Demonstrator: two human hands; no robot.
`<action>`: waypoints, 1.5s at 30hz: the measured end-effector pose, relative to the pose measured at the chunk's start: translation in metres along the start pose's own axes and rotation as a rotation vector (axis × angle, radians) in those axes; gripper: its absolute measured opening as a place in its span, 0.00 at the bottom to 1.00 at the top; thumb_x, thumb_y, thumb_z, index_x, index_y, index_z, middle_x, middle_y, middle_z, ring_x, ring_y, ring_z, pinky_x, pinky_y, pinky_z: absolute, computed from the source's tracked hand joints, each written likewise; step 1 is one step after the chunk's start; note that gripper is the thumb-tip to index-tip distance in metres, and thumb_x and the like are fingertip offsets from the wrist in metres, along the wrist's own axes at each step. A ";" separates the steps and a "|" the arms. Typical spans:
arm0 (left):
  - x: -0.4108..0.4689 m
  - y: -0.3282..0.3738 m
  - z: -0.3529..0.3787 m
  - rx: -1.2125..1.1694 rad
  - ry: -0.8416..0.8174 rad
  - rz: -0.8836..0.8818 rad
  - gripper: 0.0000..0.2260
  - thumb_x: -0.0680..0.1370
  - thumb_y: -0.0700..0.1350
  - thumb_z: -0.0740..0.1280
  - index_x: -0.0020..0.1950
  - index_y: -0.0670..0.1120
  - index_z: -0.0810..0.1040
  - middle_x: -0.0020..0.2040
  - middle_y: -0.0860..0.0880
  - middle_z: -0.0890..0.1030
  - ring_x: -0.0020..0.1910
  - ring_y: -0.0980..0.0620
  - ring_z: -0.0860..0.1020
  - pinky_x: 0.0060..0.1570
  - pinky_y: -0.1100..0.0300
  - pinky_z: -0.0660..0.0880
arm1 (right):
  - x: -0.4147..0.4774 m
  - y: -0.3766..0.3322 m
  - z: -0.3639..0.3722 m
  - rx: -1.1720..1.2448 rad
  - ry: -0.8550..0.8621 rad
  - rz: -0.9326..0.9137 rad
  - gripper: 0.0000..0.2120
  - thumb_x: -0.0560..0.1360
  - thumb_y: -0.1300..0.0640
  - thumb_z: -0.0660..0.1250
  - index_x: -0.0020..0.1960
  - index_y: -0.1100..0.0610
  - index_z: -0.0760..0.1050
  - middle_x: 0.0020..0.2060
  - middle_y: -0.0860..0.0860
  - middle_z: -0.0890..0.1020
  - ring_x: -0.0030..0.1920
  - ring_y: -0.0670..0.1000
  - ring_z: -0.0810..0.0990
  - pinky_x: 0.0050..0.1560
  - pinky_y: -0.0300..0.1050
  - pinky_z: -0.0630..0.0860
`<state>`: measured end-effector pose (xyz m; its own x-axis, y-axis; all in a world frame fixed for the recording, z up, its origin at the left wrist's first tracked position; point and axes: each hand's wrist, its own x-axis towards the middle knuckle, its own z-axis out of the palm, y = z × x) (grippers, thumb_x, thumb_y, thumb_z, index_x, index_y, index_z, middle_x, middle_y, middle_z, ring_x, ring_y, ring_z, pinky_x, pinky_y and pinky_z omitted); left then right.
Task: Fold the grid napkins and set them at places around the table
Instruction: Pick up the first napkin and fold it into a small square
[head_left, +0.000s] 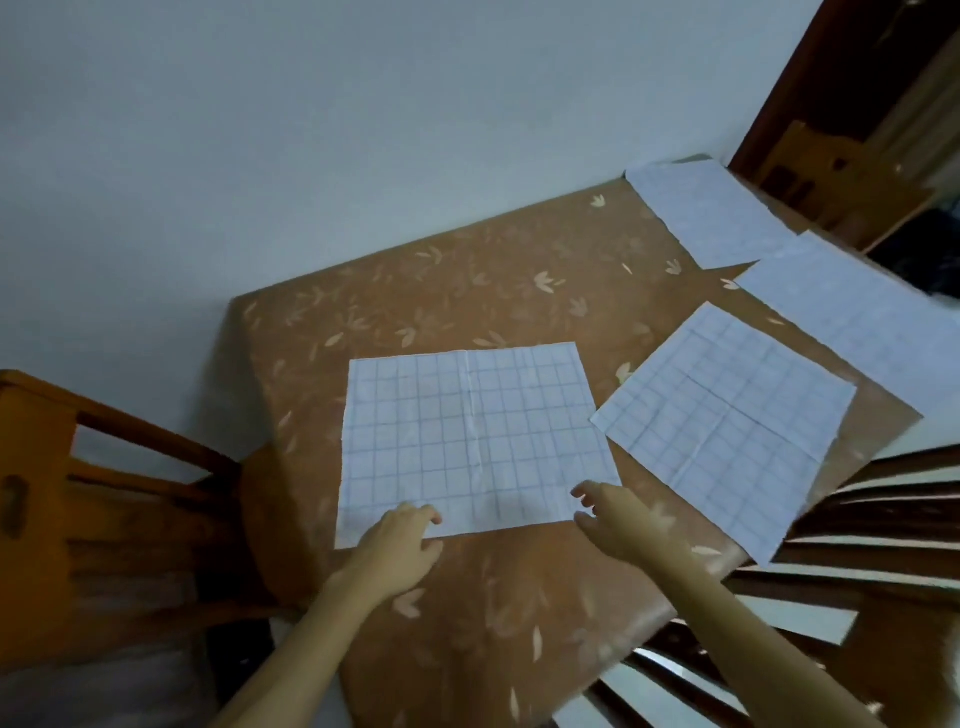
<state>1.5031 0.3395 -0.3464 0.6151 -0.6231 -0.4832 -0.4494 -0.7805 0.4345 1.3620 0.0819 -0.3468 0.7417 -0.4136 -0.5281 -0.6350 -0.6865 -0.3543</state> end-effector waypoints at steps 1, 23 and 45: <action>0.009 0.004 0.003 0.021 -0.019 0.013 0.16 0.82 0.49 0.63 0.70 0.52 0.72 0.69 0.51 0.73 0.64 0.51 0.75 0.62 0.57 0.74 | 0.005 0.009 0.002 0.030 0.014 0.041 0.18 0.81 0.53 0.64 0.70 0.55 0.72 0.63 0.53 0.80 0.61 0.52 0.79 0.60 0.46 0.77; 0.112 0.089 0.081 0.399 -0.354 0.235 0.33 0.83 0.54 0.61 0.82 0.50 0.49 0.82 0.48 0.38 0.81 0.46 0.38 0.78 0.45 0.49 | 0.086 0.080 0.053 0.562 0.210 0.464 0.20 0.77 0.48 0.70 0.60 0.62 0.72 0.48 0.55 0.81 0.51 0.56 0.80 0.47 0.51 0.78; 0.126 0.123 -0.136 0.197 0.529 0.523 0.41 0.75 0.37 0.72 0.82 0.54 0.53 0.83 0.48 0.43 0.81 0.43 0.49 0.68 0.47 0.71 | -0.002 -0.009 -0.106 0.649 0.425 -0.286 0.19 0.78 0.66 0.65 0.36 0.46 0.71 0.43 0.52 0.85 0.44 0.58 0.81 0.41 0.53 0.75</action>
<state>1.6131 0.1724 -0.2507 0.4963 -0.8454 0.1974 -0.8437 -0.4160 0.3394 1.3892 0.0253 -0.2613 0.8291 -0.5559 -0.0593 -0.3116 -0.3714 -0.8747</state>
